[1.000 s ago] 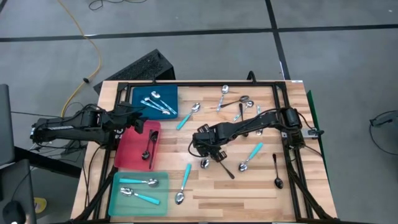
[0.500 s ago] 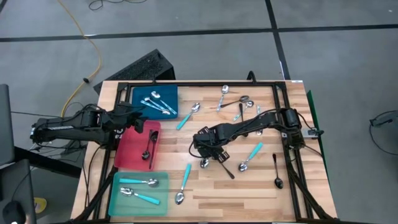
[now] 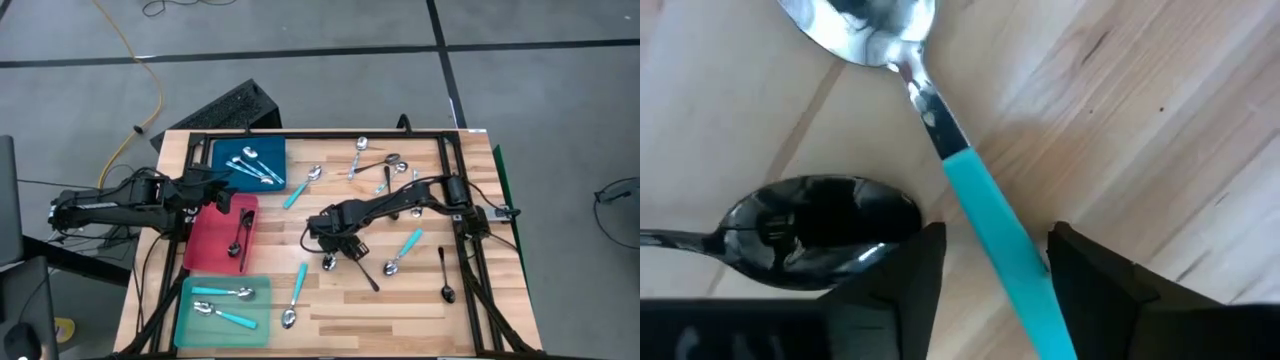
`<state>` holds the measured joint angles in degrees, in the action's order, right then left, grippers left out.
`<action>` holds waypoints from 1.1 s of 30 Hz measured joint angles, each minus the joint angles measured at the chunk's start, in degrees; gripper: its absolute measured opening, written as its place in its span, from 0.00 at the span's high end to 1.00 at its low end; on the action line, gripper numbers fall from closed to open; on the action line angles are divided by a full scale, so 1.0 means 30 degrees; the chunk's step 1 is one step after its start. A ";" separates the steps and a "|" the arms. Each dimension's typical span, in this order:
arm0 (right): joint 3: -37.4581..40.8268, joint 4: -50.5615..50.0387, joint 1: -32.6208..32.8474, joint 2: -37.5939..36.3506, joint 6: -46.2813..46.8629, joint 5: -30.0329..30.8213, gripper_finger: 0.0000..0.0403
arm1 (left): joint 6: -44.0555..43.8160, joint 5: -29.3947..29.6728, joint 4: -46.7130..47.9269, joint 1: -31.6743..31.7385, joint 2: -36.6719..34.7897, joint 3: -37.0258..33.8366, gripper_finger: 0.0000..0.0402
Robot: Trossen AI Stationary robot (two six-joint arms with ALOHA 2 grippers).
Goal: Sort silverware by color (type)
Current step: Put the light blue spoon into the light blue bin
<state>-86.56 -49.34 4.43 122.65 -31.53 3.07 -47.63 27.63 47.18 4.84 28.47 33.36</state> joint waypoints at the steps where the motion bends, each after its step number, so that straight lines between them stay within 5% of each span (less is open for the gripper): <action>1: 0.0006 0.0050 -0.0021 0.0000 0.0080 -0.0090 0.53 | -0.0048 -0.0034 0.0011 -0.0001 0.0007 0.0000 0.52; 12: 0.0051 -0.0064 -0.0007 0.0051 0.2180 -0.0139 0.81 | -0.0074 -0.0048 0.0022 -0.0001 0.0007 0.0000 0.52; 33: -0.2185 0.0496 0.0211 0.0226 0.8364 -0.0182 0.81 | -0.0074 -0.0122 0.0022 0.0001 0.0007 0.0002 0.52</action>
<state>-93.12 -47.85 5.06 123.33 -6.44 2.52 -47.86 27.27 47.24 4.85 28.49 33.37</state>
